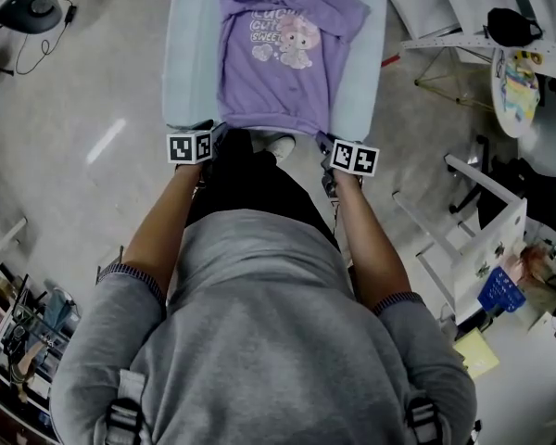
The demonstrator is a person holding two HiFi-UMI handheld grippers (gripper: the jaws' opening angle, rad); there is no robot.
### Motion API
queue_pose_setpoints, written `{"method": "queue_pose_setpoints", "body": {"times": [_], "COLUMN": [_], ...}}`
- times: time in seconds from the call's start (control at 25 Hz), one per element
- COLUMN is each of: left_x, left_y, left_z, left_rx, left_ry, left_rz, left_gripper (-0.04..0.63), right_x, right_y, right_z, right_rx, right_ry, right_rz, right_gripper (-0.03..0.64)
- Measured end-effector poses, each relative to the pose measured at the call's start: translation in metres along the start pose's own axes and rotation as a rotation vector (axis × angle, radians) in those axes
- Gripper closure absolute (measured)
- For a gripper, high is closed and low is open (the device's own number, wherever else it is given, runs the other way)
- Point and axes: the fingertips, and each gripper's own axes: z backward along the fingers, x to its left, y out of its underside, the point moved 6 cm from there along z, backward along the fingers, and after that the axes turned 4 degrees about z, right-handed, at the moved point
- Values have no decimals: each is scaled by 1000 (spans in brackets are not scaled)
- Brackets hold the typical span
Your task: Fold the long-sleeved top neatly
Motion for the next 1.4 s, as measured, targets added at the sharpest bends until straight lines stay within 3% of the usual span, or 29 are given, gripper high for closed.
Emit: {"method": "queue_pose_setpoints", "body": {"times": [0.04,0.16,0.32,0.44,0.52,0.68,0.76,0.92,1.16,1.4], "left_x": [-2,-4,0,4,2,-10,-10,-9,-12,-20], "left_y": [-1,-4,-3,-4,-3,-2,-1,-1,-7,3], "left_z": [-4,-10,-19,-21,-20,-25,-27,-27,-7,23], "left_rx": [-3,-4,13,11,6,16,24,41,43,84], "left_ry": [9,-2,-44,-94,-83,-69,-95,-145,-139,-116], "left_rz": [0,-16,-3,-6,-11,-50,-57,-91,-71,-97], "left_gripper": [368,326,311,395,434,382,389,549,555,555], "right_x": [-2,-6,-8,-9,-7,-5,-4,-4,-1,6], "right_y": [0,0,-2,-1,0,1,2,-1,-5,7], "right_z": [0,0,1,0,0,0,1,2,7,21], "right_rx": [0,0,3,2,-1,0,2,1,5,32], "right_ry": [-3,-1,-1,-8,-11,-11,-11,-17,-20,-22], "right_rz": [-10,-21,-14,-13,-9,1,3,11,51,64], "right_gripper": [571,571,570,570,570,569,569,569,571,571]}}
